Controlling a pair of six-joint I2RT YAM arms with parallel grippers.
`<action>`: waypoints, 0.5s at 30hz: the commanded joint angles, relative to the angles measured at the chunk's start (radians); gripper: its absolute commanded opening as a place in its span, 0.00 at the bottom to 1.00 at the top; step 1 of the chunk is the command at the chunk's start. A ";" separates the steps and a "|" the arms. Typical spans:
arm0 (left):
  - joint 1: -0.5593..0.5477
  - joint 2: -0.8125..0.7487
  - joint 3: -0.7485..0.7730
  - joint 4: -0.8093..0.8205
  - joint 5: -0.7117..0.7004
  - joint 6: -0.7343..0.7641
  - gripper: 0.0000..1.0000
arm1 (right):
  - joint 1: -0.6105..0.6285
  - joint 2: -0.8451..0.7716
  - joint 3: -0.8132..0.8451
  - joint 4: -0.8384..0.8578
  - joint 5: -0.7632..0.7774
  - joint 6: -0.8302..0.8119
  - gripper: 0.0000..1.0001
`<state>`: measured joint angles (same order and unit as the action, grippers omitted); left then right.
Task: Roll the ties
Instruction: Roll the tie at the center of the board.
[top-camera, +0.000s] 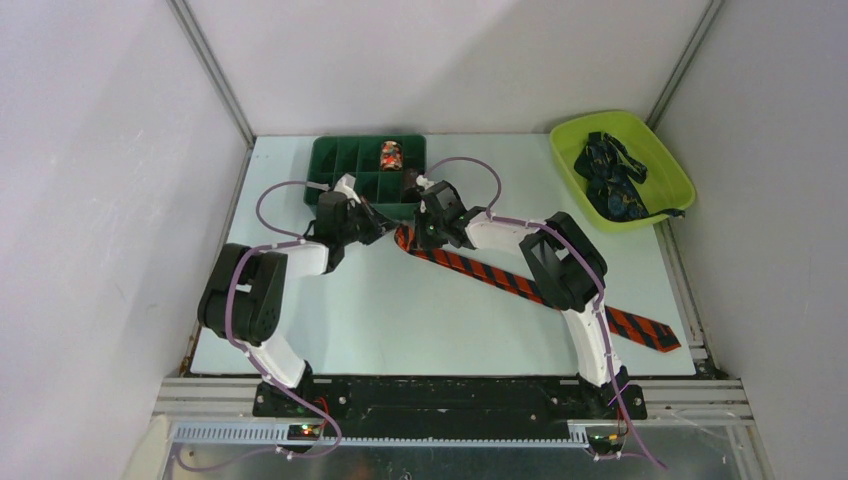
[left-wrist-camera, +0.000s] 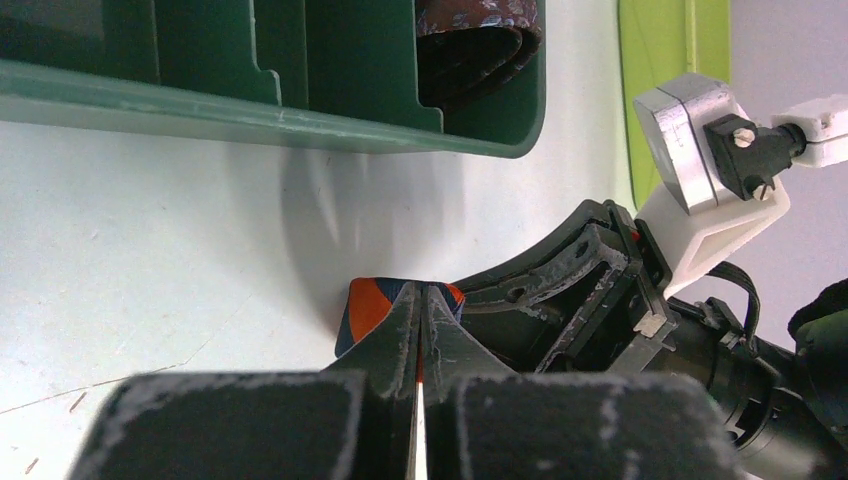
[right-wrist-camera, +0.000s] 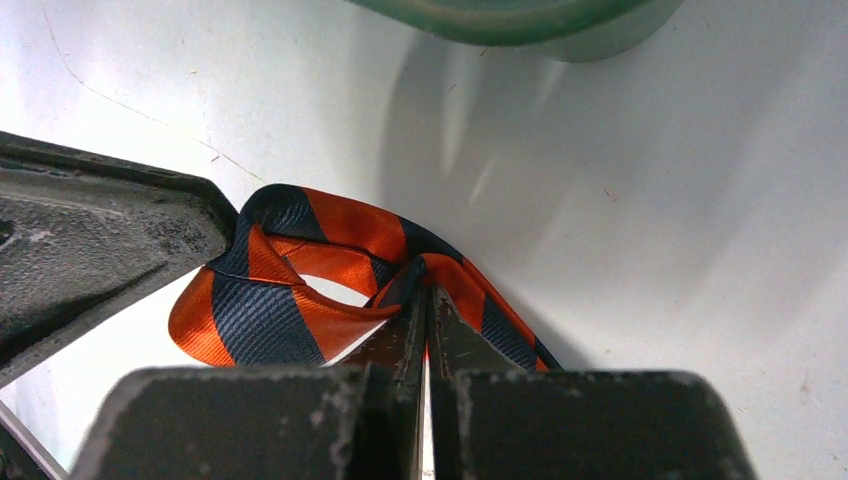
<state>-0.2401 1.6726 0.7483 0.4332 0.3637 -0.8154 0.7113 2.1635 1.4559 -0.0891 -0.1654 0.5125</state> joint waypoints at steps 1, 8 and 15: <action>-0.004 -0.019 0.022 0.034 0.015 -0.013 0.00 | 0.002 -0.060 -0.007 0.024 0.021 0.007 0.00; -0.004 -0.018 0.020 0.037 0.014 -0.014 0.00 | -0.016 -0.157 -0.042 0.040 0.027 0.020 0.00; -0.005 -0.016 0.024 0.041 0.017 -0.015 0.00 | -0.018 -0.213 -0.078 0.040 0.038 0.024 0.00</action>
<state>-0.2401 1.6726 0.7483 0.4404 0.3698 -0.8223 0.6979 2.0209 1.3937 -0.0784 -0.1452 0.5243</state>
